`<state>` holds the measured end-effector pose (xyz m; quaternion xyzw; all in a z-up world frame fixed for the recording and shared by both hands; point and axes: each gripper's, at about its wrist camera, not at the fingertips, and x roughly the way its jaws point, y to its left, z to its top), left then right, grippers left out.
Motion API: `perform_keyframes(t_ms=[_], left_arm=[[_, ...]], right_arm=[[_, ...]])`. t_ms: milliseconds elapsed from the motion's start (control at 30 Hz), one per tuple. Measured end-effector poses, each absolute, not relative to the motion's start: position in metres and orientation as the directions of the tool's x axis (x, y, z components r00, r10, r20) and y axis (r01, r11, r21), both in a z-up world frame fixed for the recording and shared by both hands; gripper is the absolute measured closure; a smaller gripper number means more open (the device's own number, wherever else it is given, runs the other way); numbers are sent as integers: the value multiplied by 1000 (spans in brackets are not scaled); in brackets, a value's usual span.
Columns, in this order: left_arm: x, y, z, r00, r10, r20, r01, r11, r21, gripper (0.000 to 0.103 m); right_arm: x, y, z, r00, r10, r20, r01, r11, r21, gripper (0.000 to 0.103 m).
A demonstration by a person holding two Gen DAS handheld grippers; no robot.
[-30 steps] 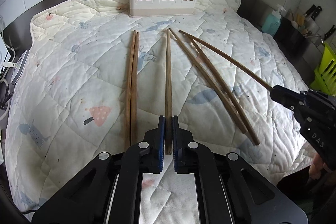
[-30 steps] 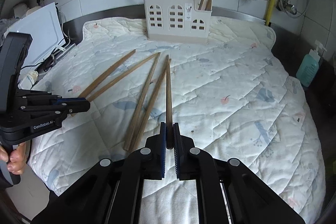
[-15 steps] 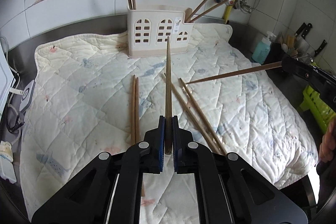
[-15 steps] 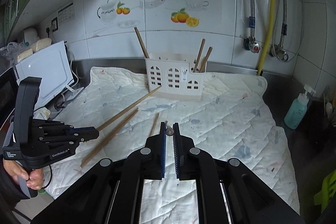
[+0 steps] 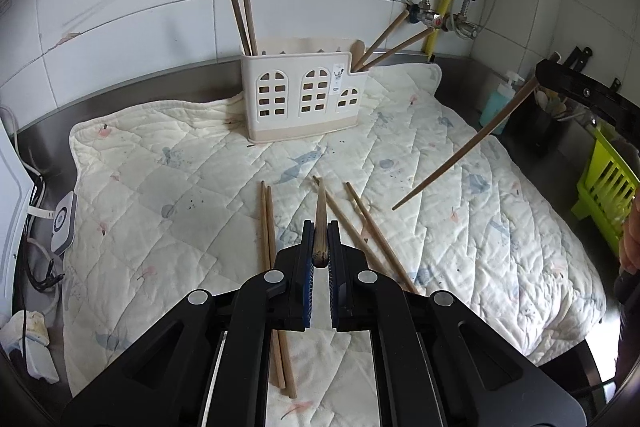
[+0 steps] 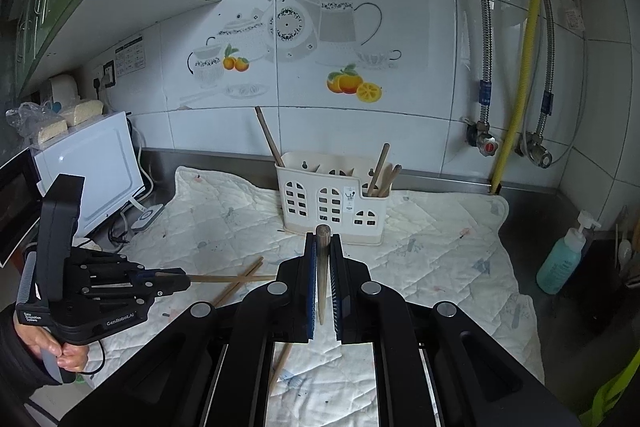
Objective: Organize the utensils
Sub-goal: 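Lift and carry the left gripper's chopstick to the white holder while the right carries its own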
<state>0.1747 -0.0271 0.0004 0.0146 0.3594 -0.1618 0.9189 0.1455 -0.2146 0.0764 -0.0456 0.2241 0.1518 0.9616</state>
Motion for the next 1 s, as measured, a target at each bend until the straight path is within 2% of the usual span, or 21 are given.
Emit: perform_keyframes(t_ms=[600, 1000], left_arm=[[246, -39, 86, 768, -297, -567, 325, 944, -54, 98], [297, -30, 175, 880, -291, -375, 284, 956, -77, 98]], right_arm=[[220, -226, 150, 859, 314, -405, -339, 941, 10, 96], [281, -228, 188, 893, 270, -359, -289, 957, 1, 96]])
